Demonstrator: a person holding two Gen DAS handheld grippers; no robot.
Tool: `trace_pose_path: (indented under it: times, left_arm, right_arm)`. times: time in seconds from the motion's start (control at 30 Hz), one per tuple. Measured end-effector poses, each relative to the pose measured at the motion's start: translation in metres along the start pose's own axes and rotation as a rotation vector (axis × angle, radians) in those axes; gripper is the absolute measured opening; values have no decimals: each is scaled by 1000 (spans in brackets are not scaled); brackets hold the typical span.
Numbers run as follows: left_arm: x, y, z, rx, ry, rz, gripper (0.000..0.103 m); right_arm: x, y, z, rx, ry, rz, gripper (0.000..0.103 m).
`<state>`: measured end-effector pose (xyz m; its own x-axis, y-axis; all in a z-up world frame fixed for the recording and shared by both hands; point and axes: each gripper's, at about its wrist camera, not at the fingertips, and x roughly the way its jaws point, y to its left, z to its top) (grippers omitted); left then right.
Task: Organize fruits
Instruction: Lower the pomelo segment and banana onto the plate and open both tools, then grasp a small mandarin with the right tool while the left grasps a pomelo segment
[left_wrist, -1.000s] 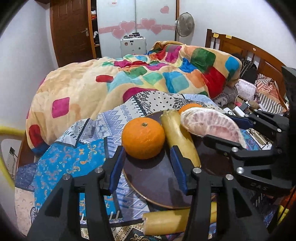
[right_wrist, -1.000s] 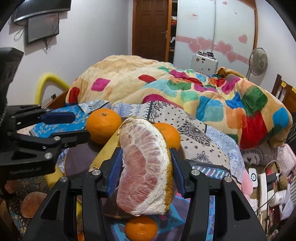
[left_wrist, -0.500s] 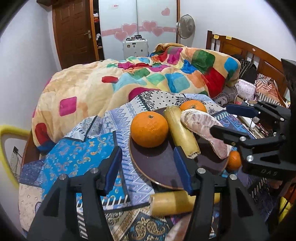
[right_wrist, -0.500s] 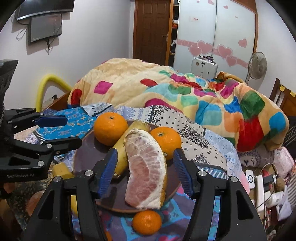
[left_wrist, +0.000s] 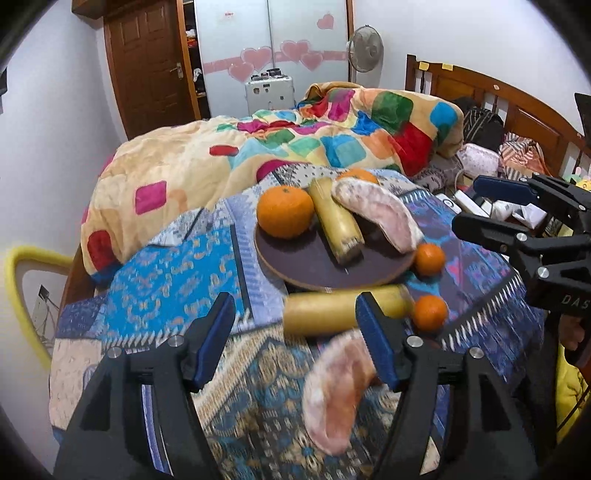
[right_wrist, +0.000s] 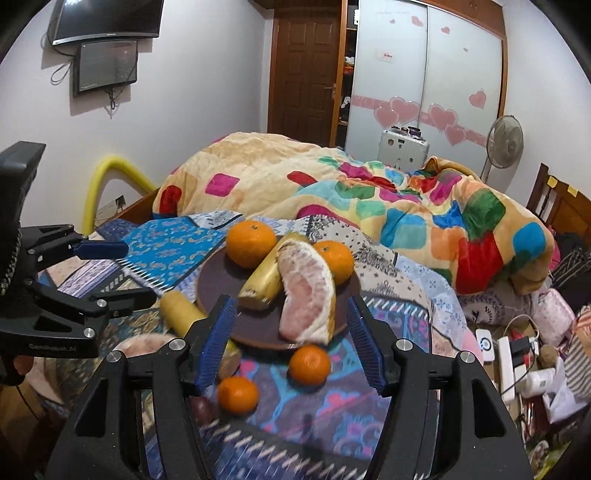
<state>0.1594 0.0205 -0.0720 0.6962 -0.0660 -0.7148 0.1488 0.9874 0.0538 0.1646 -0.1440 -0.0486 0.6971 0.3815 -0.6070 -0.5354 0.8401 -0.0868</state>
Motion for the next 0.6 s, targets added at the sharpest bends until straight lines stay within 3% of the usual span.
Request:
trace_pose_path:
  times: [0.33, 0.6]
  left_arm:
    - [-2, -13, -38, -5, 59, -8, 69]
    - [21, -11, -57, -12, 111, -12, 69]
  right_arm:
    - [-13, 12, -28, -5, 22, 23, 59]
    - [12, 12, -55, 25, 107, 55, 59]
